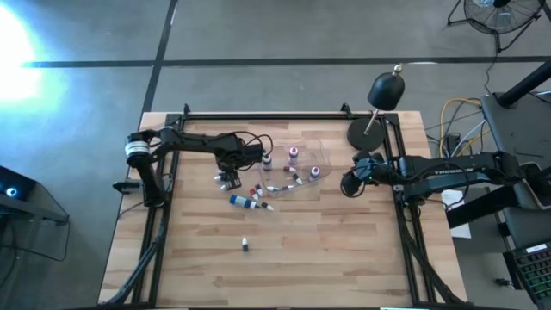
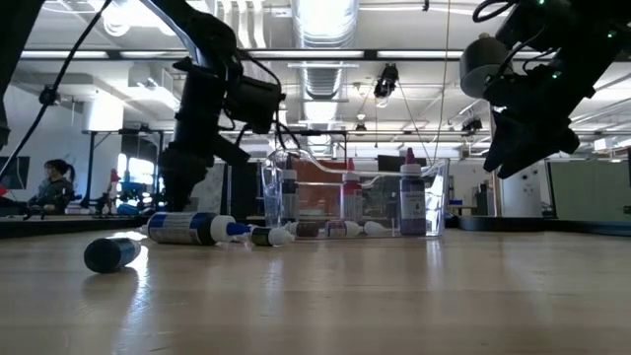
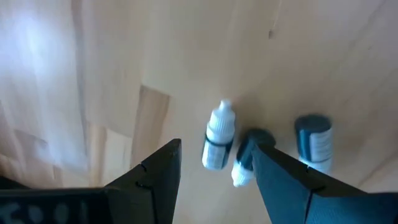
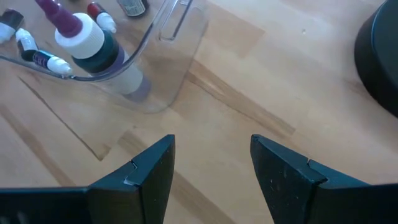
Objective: Pick & Place food coloring
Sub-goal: Put the top small green food coloring bottle into the transparent container
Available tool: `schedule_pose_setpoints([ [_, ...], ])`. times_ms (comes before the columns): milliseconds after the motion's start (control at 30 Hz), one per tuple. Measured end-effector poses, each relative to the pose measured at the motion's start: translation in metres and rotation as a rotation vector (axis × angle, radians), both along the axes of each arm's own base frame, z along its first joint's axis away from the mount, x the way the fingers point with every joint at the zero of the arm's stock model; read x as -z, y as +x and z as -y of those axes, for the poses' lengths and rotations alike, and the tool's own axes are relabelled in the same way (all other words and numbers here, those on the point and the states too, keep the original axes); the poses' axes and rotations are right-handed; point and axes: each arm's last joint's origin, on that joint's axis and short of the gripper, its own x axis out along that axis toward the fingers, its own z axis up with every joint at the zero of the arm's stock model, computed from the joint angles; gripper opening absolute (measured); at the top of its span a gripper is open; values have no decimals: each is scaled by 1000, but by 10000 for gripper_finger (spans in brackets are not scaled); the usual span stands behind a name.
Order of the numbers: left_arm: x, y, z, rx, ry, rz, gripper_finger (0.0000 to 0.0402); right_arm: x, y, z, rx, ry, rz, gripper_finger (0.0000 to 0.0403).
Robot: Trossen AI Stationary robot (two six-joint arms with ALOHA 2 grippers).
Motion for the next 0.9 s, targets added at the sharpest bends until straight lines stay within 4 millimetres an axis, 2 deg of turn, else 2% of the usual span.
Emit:
schedule_pose_setpoints([
  [133,8,-7,2,-26,-6,-26,172,1,0,0,10,4,-4,203],
  [300,14,-2,0,-32,7,20,172,5,1,0,10,4,-28,203],
  [633,10,1,-2,-10,21,28,172,14,9,1,17,13,-92,203],
  [900,6,0,-2,-59,21,14,172,23,14,1,100,70,-113,203],
])
